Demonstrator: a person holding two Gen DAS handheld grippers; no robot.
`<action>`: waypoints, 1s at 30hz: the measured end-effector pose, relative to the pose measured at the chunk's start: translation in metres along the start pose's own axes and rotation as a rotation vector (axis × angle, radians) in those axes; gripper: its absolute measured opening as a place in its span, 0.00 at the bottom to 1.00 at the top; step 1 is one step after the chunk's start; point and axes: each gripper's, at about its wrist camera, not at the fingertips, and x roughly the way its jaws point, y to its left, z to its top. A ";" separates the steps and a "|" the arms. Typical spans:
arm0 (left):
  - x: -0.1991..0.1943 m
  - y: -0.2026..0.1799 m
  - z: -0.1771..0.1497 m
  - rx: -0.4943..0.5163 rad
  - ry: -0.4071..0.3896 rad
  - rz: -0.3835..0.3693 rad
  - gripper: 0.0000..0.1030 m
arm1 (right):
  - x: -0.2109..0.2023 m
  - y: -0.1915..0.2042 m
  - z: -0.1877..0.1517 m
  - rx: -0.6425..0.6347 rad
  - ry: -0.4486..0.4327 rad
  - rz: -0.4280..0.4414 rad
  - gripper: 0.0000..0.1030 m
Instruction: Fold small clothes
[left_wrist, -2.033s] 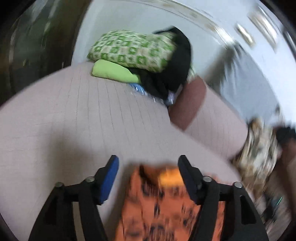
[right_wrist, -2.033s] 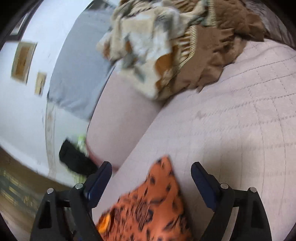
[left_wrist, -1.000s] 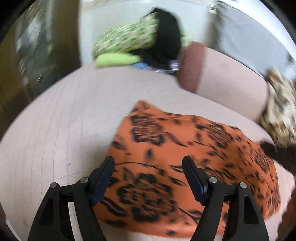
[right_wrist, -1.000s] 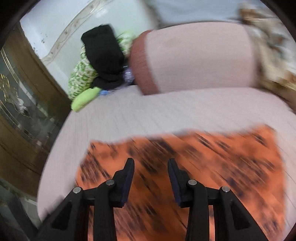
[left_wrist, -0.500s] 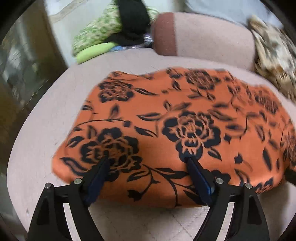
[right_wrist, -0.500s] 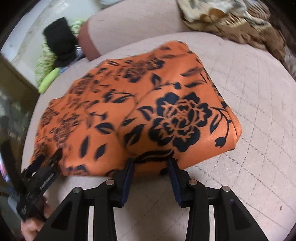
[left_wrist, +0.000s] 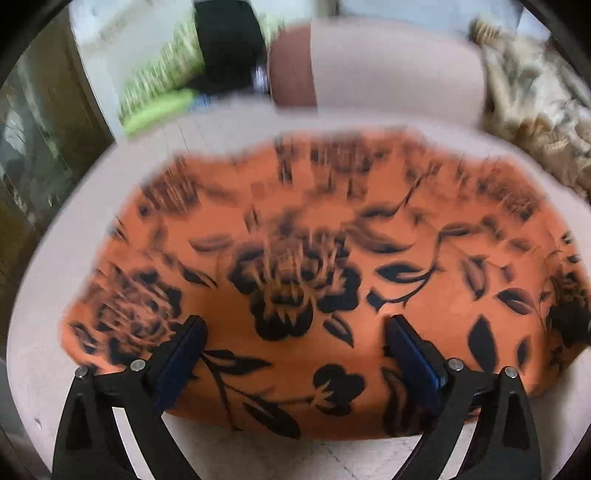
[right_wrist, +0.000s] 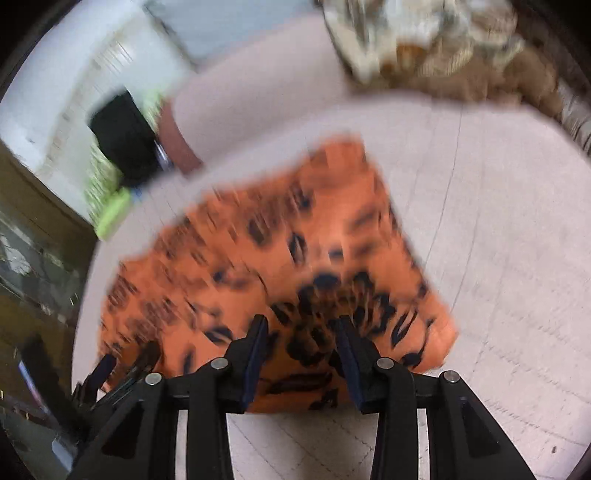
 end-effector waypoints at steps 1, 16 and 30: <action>-0.001 0.004 0.001 -0.030 -0.026 -0.018 0.99 | 0.003 0.001 0.000 -0.005 -0.008 -0.014 0.41; -0.050 0.099 0.003 -0.091 -0.159 0.171 0.99 | -0.066 0.020 -0.004 -0.085 -0.279 0.057 0.42; 0.012 0.134 -0.005 -0.072 0.014 0.243 0.99 | 0.032 0.120 -0.033 -0.259 -0.009 0.037 0.45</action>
